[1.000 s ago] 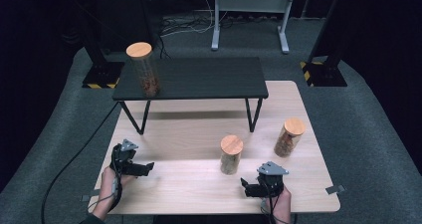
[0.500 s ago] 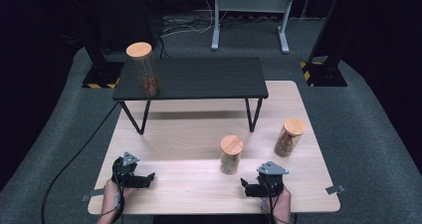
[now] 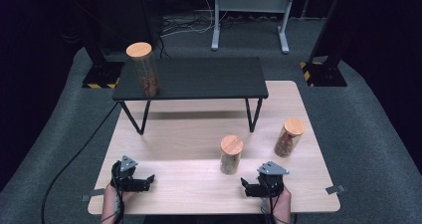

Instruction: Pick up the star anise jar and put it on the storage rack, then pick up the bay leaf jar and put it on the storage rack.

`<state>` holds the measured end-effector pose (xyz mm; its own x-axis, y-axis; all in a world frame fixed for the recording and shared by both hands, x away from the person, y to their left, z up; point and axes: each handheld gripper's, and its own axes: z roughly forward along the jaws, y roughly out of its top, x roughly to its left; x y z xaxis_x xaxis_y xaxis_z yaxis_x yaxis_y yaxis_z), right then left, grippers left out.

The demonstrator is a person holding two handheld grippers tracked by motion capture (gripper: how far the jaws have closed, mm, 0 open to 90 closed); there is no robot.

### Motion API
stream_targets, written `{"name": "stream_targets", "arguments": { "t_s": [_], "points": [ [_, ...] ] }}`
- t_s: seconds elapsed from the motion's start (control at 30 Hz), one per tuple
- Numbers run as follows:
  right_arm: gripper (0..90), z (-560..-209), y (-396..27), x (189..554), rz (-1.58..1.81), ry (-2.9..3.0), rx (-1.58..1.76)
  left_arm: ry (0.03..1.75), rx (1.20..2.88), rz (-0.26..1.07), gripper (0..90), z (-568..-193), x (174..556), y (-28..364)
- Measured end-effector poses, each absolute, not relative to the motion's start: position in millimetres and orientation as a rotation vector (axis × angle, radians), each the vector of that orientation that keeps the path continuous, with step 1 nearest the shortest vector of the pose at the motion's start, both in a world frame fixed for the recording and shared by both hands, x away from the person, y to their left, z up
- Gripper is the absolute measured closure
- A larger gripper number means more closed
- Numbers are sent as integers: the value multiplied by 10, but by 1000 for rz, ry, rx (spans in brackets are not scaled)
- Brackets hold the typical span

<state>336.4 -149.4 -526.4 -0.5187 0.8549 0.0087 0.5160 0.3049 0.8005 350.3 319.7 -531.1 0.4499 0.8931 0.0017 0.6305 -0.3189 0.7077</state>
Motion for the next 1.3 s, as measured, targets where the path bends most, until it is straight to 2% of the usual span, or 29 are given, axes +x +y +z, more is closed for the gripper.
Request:
{"name": "stream_targets", "arguments": {
  "t_s": [1.3],
  "points": [
    [11,-5261,-1490,3343,1082,2139,1207,1278,2052,536,3,-5312,3506,3178]
  ]
}}
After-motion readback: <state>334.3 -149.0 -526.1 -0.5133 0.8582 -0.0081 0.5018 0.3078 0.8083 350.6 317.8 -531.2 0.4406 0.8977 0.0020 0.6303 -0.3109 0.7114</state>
